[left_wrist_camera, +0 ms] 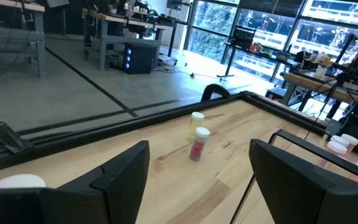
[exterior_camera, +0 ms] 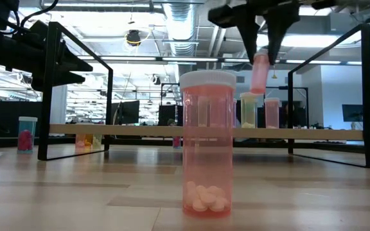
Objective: Pick and place medicine bottles onto shelf by color
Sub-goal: Put the red pill bottle on the shelf
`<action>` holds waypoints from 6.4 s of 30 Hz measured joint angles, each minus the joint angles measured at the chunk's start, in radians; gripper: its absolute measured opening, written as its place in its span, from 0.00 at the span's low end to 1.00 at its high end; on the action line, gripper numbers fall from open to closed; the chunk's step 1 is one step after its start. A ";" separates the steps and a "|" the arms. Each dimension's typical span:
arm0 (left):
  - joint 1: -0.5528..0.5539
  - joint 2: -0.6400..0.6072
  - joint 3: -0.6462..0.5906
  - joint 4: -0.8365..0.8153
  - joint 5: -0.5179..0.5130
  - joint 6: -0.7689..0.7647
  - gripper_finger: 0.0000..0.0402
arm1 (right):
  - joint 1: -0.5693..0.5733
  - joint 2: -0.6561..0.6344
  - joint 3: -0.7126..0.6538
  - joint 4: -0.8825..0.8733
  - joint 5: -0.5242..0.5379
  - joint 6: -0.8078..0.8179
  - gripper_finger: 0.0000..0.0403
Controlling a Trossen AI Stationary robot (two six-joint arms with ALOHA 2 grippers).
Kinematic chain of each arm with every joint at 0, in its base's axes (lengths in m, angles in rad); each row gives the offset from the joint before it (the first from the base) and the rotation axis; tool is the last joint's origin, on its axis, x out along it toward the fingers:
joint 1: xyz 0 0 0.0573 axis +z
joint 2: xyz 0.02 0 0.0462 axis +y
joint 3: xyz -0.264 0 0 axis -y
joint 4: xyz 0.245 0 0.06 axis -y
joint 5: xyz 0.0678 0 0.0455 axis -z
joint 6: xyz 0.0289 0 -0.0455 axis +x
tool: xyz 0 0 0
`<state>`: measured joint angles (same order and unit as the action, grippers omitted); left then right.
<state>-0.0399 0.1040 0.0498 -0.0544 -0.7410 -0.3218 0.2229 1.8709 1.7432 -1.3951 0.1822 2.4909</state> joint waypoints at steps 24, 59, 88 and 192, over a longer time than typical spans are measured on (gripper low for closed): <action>0.000 0.001 0.000 0.000 0.000 0.000 0.66 | -0.010 0.116 -0.004 -0.162 0.000 0.304 0.34; 0.000 0.001 0.000 0.000 0.000 0.000 0.66 | -0.061 0.114 -0.080 -0.075 0.025 0.263 0.37; 0.000 0.001 0.000 0.000 0.000 0.000 0.66 | -0.068 0.113 -0.084 -0.059 0.029 0.205 0.47; 0.000 0.001 0.000 0.000 0.000 0.000 0.66 | 0.372 0.394 0.328 0.397 -0.104 -1.583 0.61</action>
<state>-0.0395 0.1051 0.0499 -0.0540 -0.7406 -0.3218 0.5949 2.2654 2.0712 -0.9978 0.0785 0.9077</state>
